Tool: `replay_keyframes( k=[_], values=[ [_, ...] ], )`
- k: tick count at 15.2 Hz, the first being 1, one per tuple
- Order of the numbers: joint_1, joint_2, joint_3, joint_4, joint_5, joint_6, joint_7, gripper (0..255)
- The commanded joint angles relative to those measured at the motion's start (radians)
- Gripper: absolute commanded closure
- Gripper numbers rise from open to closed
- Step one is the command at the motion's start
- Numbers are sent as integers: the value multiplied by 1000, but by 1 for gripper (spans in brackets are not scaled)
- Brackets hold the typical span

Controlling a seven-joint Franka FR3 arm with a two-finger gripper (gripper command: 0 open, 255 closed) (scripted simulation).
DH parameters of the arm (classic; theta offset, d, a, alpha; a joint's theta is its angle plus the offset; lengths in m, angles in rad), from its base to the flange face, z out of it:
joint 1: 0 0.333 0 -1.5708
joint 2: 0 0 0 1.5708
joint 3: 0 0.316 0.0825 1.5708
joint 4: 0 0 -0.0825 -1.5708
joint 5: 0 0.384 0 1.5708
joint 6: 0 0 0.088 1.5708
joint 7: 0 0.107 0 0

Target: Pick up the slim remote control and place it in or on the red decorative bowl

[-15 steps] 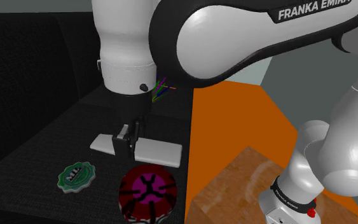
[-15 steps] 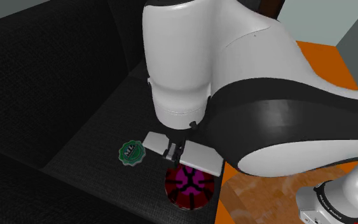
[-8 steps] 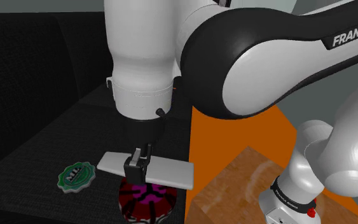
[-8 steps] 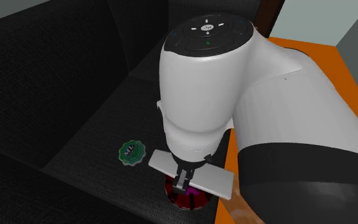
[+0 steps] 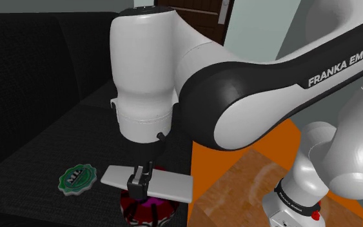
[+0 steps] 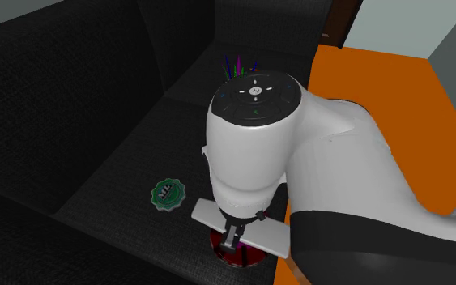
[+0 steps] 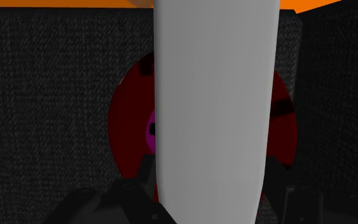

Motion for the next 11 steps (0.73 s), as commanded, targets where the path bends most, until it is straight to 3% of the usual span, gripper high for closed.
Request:
replay_keyframes(
  k=[1,10,11],
  values=[
    [0,7,1,-21,-4,28,3,255],
    [0,11,1,-27,-5,38,4,255],
    [0,11,1,-27,-5,38,4,0]
  ],
)
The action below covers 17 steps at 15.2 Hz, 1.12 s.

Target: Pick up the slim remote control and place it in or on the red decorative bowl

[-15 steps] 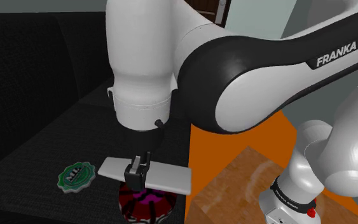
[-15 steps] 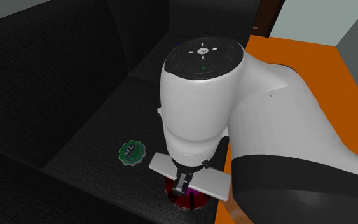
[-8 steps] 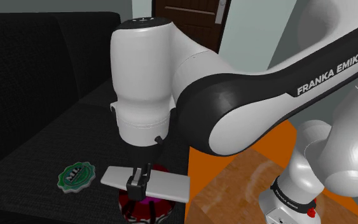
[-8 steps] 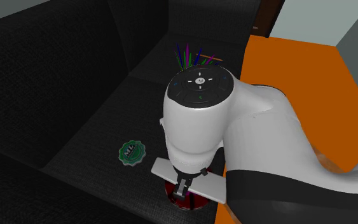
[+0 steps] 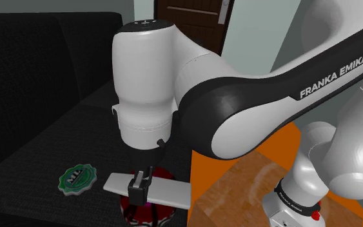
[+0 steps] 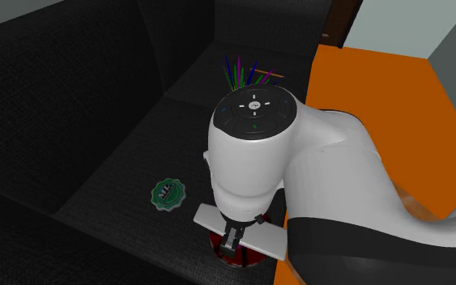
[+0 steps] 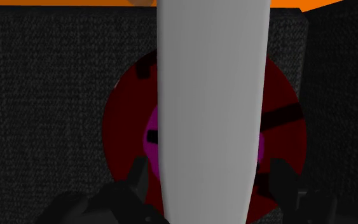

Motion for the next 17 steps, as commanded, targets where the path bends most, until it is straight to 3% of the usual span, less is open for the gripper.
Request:
replay_keyframes(
  k=[1,5,9,17],
  values=[
    [0,0,0,0,0,0,0,0],
    [0,0,0,0,0,0,0,0],
    [-1,-37,-5,92,17,-125,-13,0],
    [-1,-37,-6,92,17,-125,-13,0]
  ],
)
